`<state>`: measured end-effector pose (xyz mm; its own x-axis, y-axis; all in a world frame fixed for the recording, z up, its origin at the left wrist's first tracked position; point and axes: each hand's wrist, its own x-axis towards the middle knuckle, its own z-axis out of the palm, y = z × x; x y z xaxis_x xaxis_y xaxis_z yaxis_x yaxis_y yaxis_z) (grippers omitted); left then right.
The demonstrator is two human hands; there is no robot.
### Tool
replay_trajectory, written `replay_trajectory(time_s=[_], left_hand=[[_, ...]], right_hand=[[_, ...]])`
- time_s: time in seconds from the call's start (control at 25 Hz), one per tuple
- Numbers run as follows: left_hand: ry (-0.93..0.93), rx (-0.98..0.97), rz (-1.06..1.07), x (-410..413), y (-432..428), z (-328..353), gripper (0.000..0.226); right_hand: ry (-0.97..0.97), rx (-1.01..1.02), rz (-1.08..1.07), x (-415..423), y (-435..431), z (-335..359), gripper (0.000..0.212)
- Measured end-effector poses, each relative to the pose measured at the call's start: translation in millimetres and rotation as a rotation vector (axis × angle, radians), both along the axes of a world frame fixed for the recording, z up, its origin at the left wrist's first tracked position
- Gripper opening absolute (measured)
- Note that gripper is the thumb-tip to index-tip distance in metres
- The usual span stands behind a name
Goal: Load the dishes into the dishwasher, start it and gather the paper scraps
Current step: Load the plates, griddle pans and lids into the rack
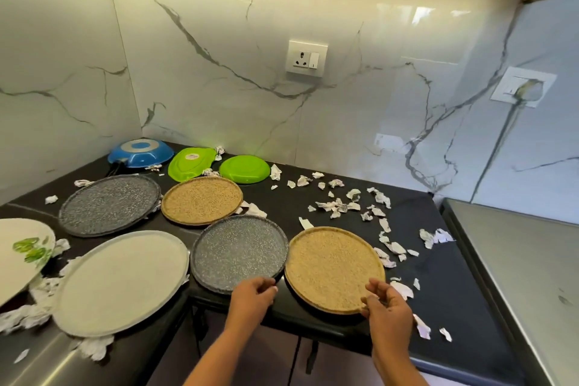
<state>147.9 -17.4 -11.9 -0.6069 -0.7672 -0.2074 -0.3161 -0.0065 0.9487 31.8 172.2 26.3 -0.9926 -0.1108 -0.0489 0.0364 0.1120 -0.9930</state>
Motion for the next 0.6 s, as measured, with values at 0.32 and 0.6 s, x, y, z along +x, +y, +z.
replay_trajectory(time_s=[0.32,0.6], left_hand=[[0.020,0.060,0.113,-41,10,1,0.013],[0.140,0.209,0.184,-42,17,5,0.020]], right_hand=[[-0.093,0.179,-0.157,-17,-10,-24,0.011],[0.005,0.243,-0.208,-20,-25,-33,0.036]])
